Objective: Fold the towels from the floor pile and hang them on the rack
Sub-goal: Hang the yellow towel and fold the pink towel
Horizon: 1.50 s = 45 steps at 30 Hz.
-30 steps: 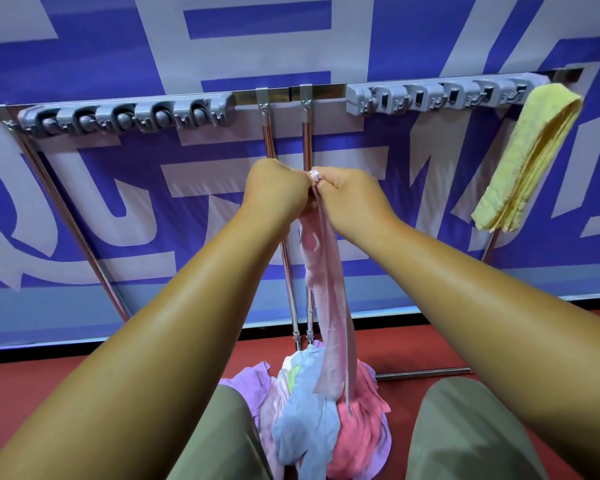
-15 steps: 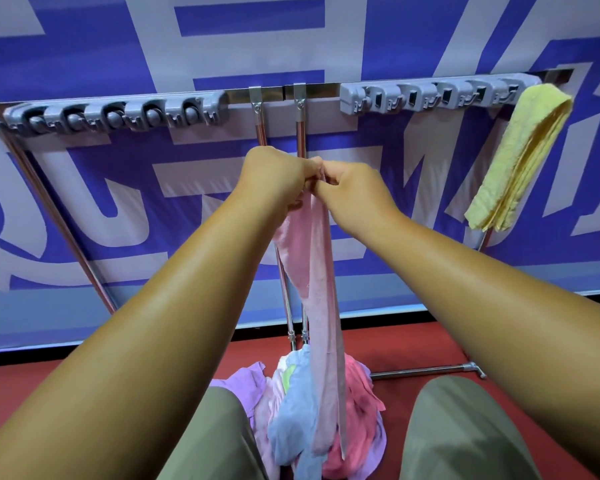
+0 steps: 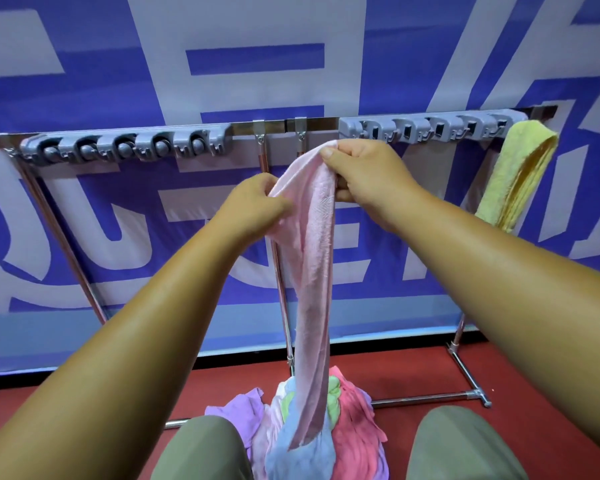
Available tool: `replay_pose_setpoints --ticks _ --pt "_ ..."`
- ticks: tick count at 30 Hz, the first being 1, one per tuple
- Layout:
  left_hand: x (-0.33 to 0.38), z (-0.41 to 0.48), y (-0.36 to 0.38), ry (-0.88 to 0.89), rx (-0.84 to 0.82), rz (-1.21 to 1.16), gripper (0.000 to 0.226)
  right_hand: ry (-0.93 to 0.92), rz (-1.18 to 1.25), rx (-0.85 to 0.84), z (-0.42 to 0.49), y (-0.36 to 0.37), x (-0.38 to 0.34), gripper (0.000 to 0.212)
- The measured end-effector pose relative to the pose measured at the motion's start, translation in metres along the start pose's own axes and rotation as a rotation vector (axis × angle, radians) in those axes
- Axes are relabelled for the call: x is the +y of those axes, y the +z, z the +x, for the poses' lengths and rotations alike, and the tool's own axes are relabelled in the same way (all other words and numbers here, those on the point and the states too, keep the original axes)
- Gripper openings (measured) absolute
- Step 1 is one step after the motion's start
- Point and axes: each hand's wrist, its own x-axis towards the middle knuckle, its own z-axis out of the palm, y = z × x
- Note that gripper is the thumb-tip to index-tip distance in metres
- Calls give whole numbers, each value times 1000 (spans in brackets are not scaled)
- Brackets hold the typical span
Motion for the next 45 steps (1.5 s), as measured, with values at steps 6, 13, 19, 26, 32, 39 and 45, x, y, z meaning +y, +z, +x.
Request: replay_pose_setpoints --ticks 6,13,19,26,32,39,45 --pt "2 9 -21 -14 82 -319 7 -54 -97 82 10 -19 -14 29" --pt "29 28 -45 -10 61 -608 19 -65 -85 146 14 -39 -38 34" --pt "60 35 -52 16 49 -665 18 34 261 136 21 -50 -54 32" --pt "84 46 -65 -77 139 -668 23 44 389 151 31 -55 -66 26" --pt "95 46 -69 -157 172 -662 31 115 354 167 43 -48 -70 25" --pt "87 46 -57 -237 273 -472 23 291 316 159 49 -24 -68 22" --pt "83 42 -51 -283 217 -511 38 325 350 157 52 -2 -62 23"
